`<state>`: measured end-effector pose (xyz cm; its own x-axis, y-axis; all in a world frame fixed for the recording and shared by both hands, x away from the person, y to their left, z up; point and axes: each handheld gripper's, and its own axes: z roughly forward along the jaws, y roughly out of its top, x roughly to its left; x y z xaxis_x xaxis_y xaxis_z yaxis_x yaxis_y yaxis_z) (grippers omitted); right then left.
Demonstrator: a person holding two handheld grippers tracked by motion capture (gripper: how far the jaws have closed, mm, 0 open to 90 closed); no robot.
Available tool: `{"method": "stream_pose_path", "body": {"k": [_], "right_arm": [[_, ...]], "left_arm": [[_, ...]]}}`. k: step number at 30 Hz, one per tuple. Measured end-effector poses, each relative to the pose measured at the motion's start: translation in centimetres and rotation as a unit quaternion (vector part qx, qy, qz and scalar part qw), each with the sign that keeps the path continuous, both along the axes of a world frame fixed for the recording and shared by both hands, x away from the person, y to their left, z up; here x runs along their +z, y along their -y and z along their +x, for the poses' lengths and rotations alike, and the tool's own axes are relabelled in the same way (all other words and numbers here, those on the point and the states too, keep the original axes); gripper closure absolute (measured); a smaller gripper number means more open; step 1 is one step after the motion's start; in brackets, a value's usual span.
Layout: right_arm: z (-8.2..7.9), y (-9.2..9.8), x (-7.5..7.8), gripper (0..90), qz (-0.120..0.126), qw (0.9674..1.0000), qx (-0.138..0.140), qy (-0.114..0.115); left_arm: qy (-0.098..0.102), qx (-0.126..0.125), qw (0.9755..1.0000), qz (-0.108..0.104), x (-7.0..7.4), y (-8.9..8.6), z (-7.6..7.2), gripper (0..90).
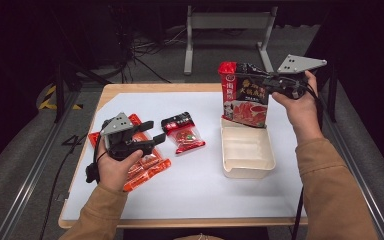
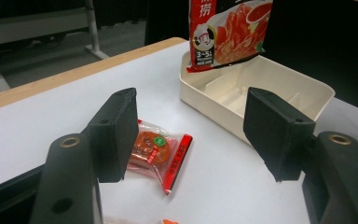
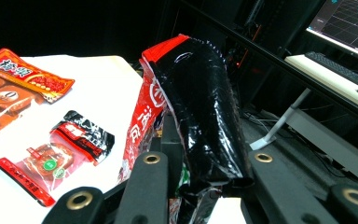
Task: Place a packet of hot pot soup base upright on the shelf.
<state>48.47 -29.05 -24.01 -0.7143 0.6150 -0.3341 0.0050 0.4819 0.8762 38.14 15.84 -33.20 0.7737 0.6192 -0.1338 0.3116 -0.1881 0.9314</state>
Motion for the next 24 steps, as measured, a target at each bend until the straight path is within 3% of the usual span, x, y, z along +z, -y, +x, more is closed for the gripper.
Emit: {"method": "stream_pose_path", "body": {"k": [10, 24], "right_arm": [[0.9, 0.7, -1.9, 76.4, 0.001, 1.0000, 0.002, 0.005], [1.3, 0.5, -3.2, 76.0, 0.001, 0.9997, 0.016, 0.016]], "left_arm": [[-0.004, 0.001, 1.0000, 0.003, -0.2, 0.1, 0.1, 36.2], [-0.006, -0.001, 1.0000, 0.006, -0.4, 0.2, 0.2, 35.9]]}}
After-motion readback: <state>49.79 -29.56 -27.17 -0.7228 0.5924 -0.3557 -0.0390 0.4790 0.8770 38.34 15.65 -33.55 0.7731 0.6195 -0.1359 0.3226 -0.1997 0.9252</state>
